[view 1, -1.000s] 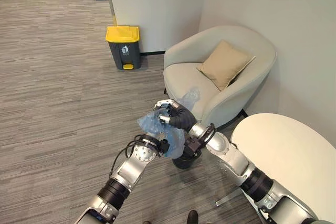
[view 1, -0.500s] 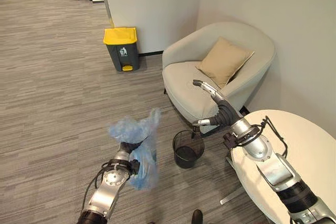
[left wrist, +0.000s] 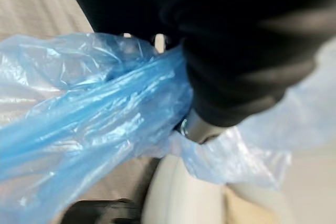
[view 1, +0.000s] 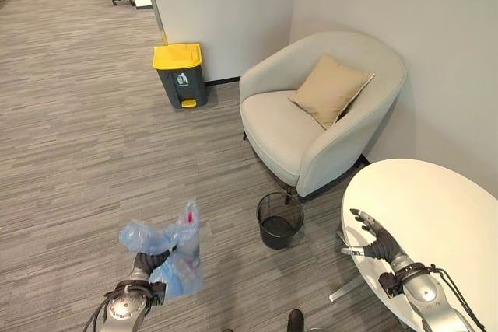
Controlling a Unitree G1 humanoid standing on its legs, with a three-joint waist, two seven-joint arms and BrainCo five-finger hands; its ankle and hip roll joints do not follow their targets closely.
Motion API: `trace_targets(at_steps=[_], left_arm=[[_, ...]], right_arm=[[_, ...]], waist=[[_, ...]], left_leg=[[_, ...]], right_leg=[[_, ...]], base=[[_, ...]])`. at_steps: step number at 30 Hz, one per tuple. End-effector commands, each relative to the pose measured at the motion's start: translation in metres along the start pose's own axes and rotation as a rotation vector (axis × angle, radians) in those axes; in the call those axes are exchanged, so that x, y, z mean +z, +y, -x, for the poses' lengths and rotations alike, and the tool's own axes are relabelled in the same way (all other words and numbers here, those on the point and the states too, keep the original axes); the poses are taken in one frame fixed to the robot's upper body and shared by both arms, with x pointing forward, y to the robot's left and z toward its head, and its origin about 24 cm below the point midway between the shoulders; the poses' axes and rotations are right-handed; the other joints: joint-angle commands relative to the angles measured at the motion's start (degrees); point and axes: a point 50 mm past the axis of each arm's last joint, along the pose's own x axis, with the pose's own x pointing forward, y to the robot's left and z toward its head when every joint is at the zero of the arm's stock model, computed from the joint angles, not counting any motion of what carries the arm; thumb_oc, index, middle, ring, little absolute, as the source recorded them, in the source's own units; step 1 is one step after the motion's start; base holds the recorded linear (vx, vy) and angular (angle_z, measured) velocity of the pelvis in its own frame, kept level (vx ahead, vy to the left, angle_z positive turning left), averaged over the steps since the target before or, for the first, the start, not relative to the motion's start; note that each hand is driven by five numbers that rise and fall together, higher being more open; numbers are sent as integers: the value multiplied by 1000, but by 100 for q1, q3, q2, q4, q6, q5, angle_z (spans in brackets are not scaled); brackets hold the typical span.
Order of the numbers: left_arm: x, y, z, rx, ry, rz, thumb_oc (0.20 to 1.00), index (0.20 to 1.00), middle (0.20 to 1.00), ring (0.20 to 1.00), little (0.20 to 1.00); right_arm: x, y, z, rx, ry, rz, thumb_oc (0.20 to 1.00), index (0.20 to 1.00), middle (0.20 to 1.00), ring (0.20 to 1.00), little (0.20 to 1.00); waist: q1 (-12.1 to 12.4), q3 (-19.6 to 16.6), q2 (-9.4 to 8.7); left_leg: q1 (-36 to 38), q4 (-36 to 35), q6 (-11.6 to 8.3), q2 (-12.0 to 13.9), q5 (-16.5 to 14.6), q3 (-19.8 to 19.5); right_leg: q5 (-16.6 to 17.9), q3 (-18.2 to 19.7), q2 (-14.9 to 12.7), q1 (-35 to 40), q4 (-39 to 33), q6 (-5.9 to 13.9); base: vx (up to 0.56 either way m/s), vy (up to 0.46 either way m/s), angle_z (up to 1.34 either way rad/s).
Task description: Gather garbage on tea table into small bin, then transfer packed bag to large trash can.
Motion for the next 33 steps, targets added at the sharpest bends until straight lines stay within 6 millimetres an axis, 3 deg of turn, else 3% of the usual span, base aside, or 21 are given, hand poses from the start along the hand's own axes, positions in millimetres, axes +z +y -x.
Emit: trace_targets(at_steps=[1,5,8,9,11,13,19,20,21,22,23,24,25,27,28,33], left_arm=[[24,26,-9,67,-119,27,200,200,200,200,200],[16,25,-10,83,-81,53,200,200,200,200,200],[34,16,-20,58,-145,49,200,200,200,200,200],[38,13,-22,45,-157,44,200,200,200,200,200],[50,7,-26,3,-199,29,200,200,200,200,200],[50,6,-26,-5,-200,21,200,200,200,200,200],[52,3,-26,-20,-206,-1,200,200,200,200,200],[56,6,-26,-13,-220,-10,200,200,200,200,200],[56,6,-26,-12,-220,-10,200,200,200,200,200],[63,10,-29,-2,-241,-29,200,200,200,200,200],[66,9,-30,-7,-252,-41,200,200,200,200,200],[72,8,-32,-15,-274,-47,200,200,200,200,200],[75,8,-32,-15,-282,-48,200,200,200,200,200],[80,5,-35,-20,-297,-46,200,200,200,200,200],[79,4,-36,-18,-288,-36,200,200,200,200,200],[75,-2,-37,-25,-271,-28,200,200,200,200,200]], right_arm=[[30,-6,-15,-39,-142,-27,1000,1000,1000,1000,1000],[24,-6,-21,-44,-106,5,1000,1000,1000,1000,1000],[28,-13,-23,-87,-117,14,1000,1000,1000,1000,1000],[25,-14,-24,-96,-106,16,1000,1000,1000,1000,1000],[16,-16,-20,-120,-67,23,1000,1000,1000,1000,1000],[13,-14,-19,-118,-56,18,1000,1000,1000,1000,1000],[8,-4,-23,-106,-19,-6,1000,1000,1000,1000,1000],[14,1,-28,-92,-39,-13,1000,1000,1000,1000,1000],[14,2,-28,-92,-39,-14,1000,1000,1000,1000,1000],[18,4,-29,-91,-52,-25,1000,1000,1000,1000,1000],[18,6,-29,-88,-52,-32,1000,1000,1000,1000,1000],[19,5,-28,-86,-57,-34,1000,1000,1000,1000,1000],[19,5,-29,-86,-60,-35,1000,1000,1000,1000,1000],[21,3,-30,-91,-68,-44,1000,1000,1000,1000,1000],[20,1,-32,-94,-59,-34,1000,1000,1000,1000,1000],[18,2,-31,-94,-49,-35,1000,1000,1000,1000,1000]], waist=[[-26,-53,-210],[69,199,-211],[142,441,-219],[137,464,-206],[-15,477,-167],[-32,443,-142],[-2,419,-200],[60,470,-209],[66,470,-217],[47,555,-228],[-16,589,-223],[-151,639,-186],[-174,667,-170],[-236,739,-151],[-309,777,-179],[-420,795,-191]], left_leg=[[-137,260,-23,-209,-515,-350],[-511,658,-79,-197,-534,-473],[-1086,1063,-210,-199,-450,-451],[-1198,1138,-217,-162,-446,-349],[-1307,1426,-144,111,-569,507],[-1220,1433,-180,148,-739,533],[-1186,1387,5,-12,-914,509],[-1104,1337,167,-167,-1049,492],[-1104,1334,173,-175,-1051,500],[-1115,1339,277,-257,-974,503],[-1065,1313,296,-295,-987,418],[-945,1233,323,-395,-1022,229],[-906,1230,345,-429,-1054,181],[-742,1122,374,-496,-1136,1],[-446,1044,374,-613,-1312,-175],[-55,1040,293,-696,-1564,-374]], right_leg=[[-1097,373,-144,189,443,396],[-1130,237,-177,65,504,346],[-1150,-134,-316,-114,594,301],[-1155,-282,-368,-159,620,293],[-1189,-745,-516,-177,664,292],[-1291,-709,-491,-92,666,329],[-1340,-745,-715,-31,912,456],[-1372,-603,-934,-265,1540,544],[-1385,-592,-947,-281,1566,550],[-1191,-458,-1031,-532,2025,554],[-1206,-196,-895,-695,2230,548],[-1251,351,-543,-992,2299,526],[-1210,433,-483,-1095,2253,501],[-990,443,-404,-1500,2051,476],[-720,428,-384,-1798,1656,562],[-478,103,-432,-2054,1185,659]], base=[[-8,-52,6],[-87,-62,19],[-182,-22,87],[-109,49,149],[41,109,102],[168,91,102],[126,188,26],[113,240,-2],[113,353,-12],[45,153,-11],[139,230,-3],[187,139,48],[255,129,83],[337,37,60],[342,-1,24],[324,-40,28]])
